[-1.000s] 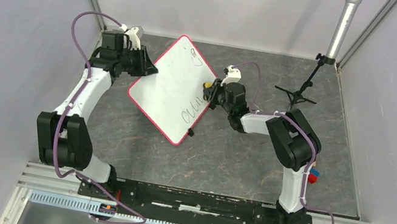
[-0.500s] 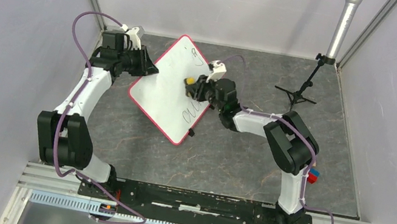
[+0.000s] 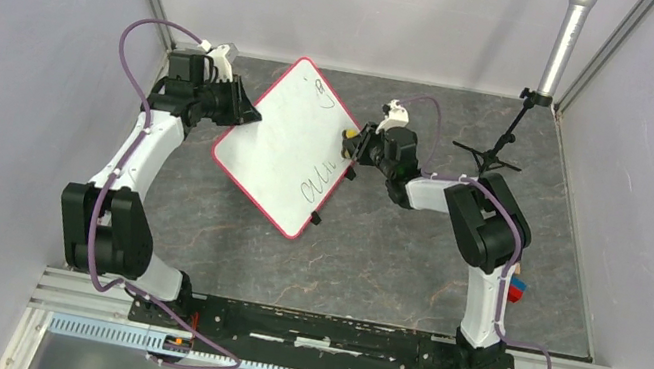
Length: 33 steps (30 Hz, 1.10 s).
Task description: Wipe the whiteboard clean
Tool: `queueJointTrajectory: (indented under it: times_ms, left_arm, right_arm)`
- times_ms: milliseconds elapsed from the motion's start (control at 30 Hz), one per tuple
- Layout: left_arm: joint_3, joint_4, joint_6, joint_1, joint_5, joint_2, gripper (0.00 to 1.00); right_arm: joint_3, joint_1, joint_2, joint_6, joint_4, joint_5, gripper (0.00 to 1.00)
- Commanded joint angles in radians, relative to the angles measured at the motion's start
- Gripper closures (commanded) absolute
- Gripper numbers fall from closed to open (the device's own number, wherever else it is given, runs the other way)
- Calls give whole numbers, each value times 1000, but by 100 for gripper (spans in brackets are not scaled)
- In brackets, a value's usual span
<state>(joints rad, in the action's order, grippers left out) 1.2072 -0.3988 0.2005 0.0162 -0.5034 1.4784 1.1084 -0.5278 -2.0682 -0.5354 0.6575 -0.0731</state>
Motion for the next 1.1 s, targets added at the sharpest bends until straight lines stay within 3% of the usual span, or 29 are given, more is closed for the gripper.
queueJointTrajectory:
  times_ms: [0, 133, 367, 500, 633, 867, 1067]
  left_arm:
    - [-3, -115, -39, -18, 22, 29, 98]
    - [-2, -115, -39, -18, 22, 29, 98]
    - [8, -116, -32, -18, 9, 36, 98]
    - [4, -121, -32, -18, 21, 27, 98]
    - [17, -147, -47, -18, 44, 38, 98]
    - [26, -162, -65, -18, 64, 48, 98]
    - [32, -172, -77, -18, 76, 54, 98]
  right_arm:
    - [83, 9, -42, 13, -45, -40, 68]
    - [115, 10, -61, 14, -63, -61, 68]
    - [-105, -50, -13, -107, 162, -147, 68]
    - [-144, -113, 19, -117, 222, -142, 68]
    - [-98, -66, 31, -105, 213, -119, 67]
    - [106, 41, -112, -162, 171, -179, 67]
    - [113, 57, -161, -194, 180, -195, 68]
